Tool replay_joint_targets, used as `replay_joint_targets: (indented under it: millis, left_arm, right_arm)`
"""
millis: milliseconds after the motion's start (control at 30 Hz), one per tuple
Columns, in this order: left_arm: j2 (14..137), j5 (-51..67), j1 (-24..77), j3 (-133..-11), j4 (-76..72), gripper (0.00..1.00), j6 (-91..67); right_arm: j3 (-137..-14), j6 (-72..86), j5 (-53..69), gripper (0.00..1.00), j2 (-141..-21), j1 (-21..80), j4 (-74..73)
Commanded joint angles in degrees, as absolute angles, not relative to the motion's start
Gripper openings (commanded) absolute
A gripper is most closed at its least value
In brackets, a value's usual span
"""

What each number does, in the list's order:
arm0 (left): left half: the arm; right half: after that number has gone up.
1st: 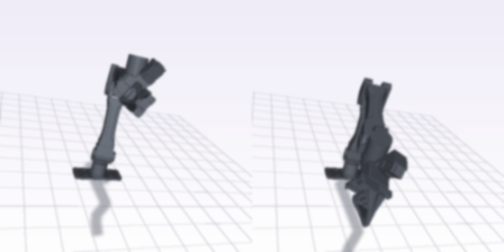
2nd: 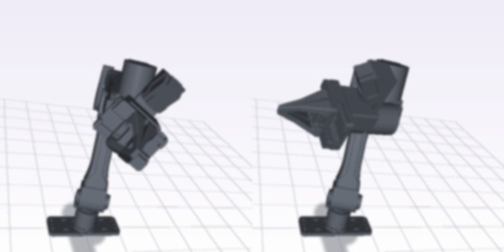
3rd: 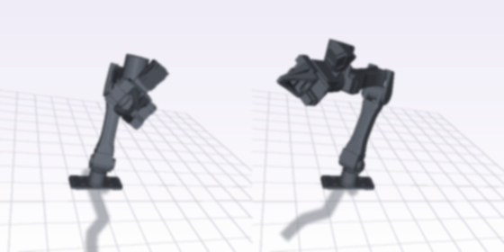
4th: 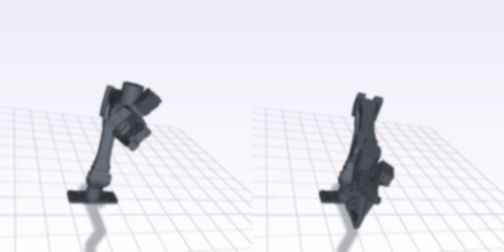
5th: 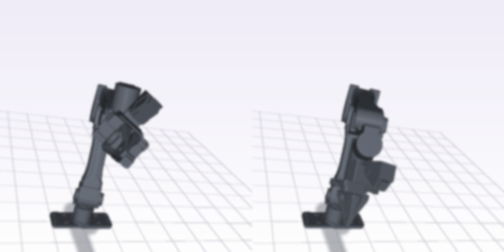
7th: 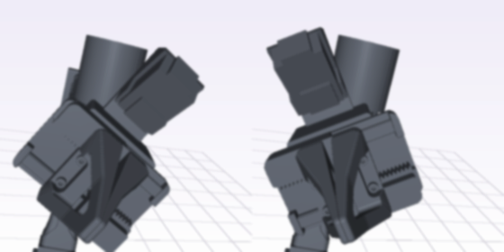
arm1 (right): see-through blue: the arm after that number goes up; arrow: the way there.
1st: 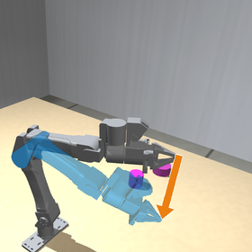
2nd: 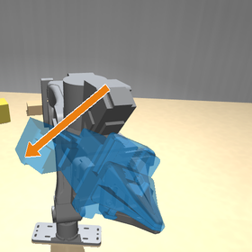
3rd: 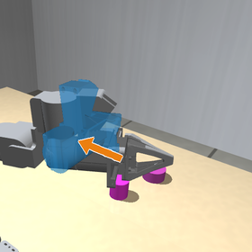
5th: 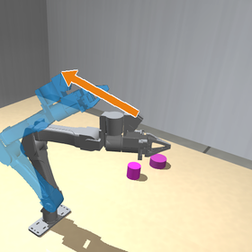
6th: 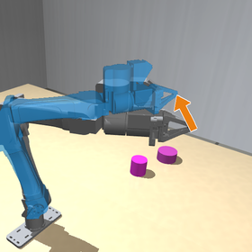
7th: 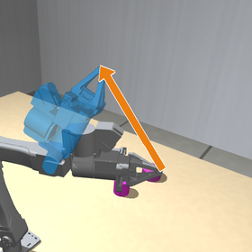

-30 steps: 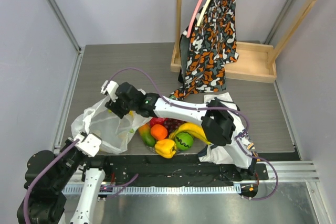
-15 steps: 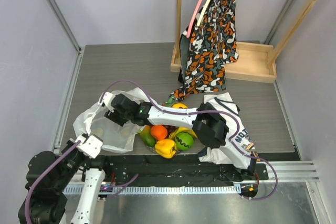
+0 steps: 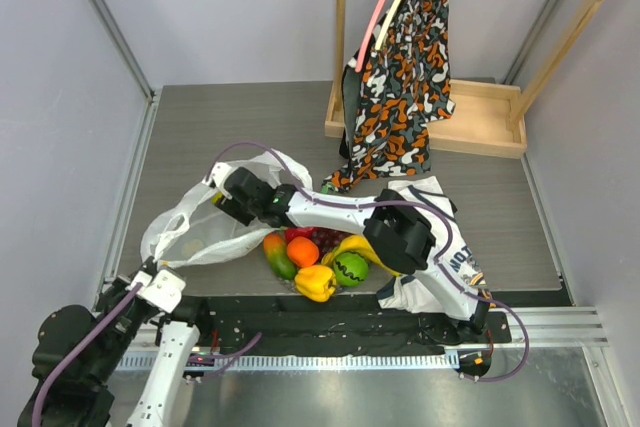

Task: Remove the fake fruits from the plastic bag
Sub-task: Take out the fake fruit from the plastic bag.

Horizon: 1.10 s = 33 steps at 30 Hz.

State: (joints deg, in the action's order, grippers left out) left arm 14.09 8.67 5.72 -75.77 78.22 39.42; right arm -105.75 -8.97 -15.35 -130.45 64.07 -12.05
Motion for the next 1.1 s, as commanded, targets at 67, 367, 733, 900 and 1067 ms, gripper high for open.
replay_joint_targets:
  millis: [67,367,733,900,1067]
  left_arm:
    - [12.75,1.50,8.78,-81.02,95.19,0.00,38.58]
    - [11.33,6.32,8.88,-80.86,95.19,0.00,40.26]
    - [11.25,9.32,8.79,-76.73,94.31,0.00,39.82]
    - [10.99,6.87,8.70,-71.65,91.67,0.00,39.11]
    - [9.50,4.66,8.70,-67.60,87.72,0.00,39.20]
  right_arm:
    - [-105.47,-9.49,-18.01,0.69,-131.75,63.10,-10.81]
    - [-104.59,-12.48,-20.48,0.78,-134.12,62.93,-8.88]
    - [-104.32,-22.66,-10.38,0.17,-133.77,63.63,-10.54]
    - [-105.99,-23.64,-5.29,0.02,-128.34,63.72,-12.30]
    - [-103.63,-17.78,3.76,0.01,-119.81,63.72,-15.64]
